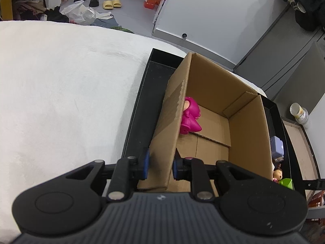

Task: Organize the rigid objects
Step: 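Move the right gripper back over the tray to the green cube cup, then grasp the green cube cup with the right gripper and lift it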

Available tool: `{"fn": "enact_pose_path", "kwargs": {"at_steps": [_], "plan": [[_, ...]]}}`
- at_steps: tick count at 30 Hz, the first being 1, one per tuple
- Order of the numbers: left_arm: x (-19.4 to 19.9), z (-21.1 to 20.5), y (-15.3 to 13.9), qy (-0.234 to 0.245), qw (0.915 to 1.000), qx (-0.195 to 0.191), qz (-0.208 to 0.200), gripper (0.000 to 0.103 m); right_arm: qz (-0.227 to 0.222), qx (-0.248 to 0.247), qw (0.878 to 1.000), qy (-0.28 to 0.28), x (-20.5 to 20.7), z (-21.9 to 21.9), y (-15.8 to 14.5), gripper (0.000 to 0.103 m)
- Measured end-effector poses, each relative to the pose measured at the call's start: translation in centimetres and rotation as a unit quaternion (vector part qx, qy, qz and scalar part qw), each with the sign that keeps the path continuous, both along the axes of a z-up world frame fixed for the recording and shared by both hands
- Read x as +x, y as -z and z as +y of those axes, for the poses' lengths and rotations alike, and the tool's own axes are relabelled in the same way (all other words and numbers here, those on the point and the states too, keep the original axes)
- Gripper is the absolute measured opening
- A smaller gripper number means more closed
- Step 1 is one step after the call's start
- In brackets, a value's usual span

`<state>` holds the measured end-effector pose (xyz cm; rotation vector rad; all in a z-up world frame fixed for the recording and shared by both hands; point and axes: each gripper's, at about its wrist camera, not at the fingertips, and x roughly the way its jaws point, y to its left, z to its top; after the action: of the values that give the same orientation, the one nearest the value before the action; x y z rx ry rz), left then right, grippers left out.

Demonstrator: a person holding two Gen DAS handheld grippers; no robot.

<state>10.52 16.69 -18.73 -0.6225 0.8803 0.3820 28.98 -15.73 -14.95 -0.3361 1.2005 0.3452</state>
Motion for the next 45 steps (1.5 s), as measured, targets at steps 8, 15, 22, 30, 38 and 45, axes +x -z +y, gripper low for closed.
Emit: {"fn": "enact_pose_path", "kwargs": {"at_steps": [8,15,22,30,38,45], "plan": [[-0.2,0.3,-0.1,-0.012,0.9999,0.005,0.004,0.022,0.004,-0.026,1.000,-0.013,0.4,0.4,2.2,0.069],[-0.4,0.1,-0.7,-0.008,0.9999,0.010,-0.007,0.022,0.009,-0.048,0.999,-0.024,0.6,0.9,3.4,0.069],[-0.5,-0.2,-0.8,0.002,0.9999,0.007,-0.015,0.020,0.023,-0.043,0.998,-0.037,0.0,1.0,3.5,0.066],[-0.5,-0.1,-0.5,0.005,0.9998,-0.003,-0.016,0.019,0.033,-0.045,0.997,-0.048,-0.8,1.4,3.5,0.066],[-0.5,-0.1,-0.5,0.006,0.9998,-0.006,-0.016,0.019,0.042,-0.077,0.994,-0.059,-1.0,2.0,5.0,0.067],[-0.3,-0.1,-0.4,0.007,0.9999,-0.003,-0.015,0.019,0.063,-0.086,0.992,-0.063,-1.2,2.2,6.0,0.048]]}}
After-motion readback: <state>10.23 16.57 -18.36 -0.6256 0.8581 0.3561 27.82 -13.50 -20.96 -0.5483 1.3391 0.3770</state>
